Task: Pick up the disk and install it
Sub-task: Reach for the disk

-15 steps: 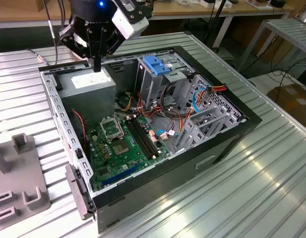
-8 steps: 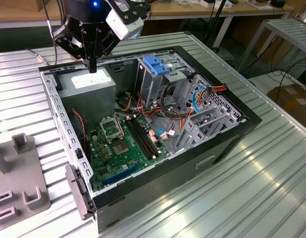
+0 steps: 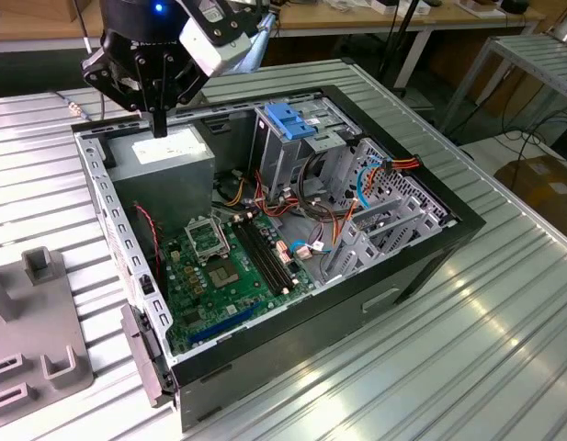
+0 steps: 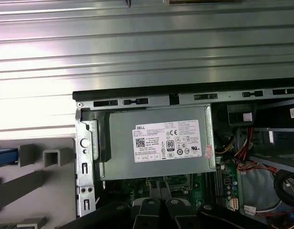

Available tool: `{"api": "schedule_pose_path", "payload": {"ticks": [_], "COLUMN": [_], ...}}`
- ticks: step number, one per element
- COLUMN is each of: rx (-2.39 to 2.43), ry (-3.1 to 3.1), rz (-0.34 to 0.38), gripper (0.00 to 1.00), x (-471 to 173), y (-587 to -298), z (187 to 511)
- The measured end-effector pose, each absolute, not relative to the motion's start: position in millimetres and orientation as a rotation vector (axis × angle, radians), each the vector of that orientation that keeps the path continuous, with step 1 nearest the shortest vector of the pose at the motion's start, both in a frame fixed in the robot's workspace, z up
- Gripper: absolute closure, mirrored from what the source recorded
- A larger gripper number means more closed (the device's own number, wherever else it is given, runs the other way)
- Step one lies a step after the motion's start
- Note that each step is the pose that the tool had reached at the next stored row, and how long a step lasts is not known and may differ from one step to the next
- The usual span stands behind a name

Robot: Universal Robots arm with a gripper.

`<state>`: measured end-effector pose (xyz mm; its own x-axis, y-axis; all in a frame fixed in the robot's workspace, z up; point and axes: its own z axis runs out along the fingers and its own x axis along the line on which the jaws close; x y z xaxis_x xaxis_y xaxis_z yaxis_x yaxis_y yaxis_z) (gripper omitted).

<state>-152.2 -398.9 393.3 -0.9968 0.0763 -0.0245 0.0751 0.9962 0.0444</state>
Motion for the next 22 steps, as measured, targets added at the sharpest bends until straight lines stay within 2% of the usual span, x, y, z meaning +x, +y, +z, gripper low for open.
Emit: {"api": "schedule_pose_path", "payload": {"ticks": [22], "rx": [0.118], "ry": [3.112], "rz": [0.068], "gripper": [0.9], "x": [-212], "y": [-399], "z": [393]}}
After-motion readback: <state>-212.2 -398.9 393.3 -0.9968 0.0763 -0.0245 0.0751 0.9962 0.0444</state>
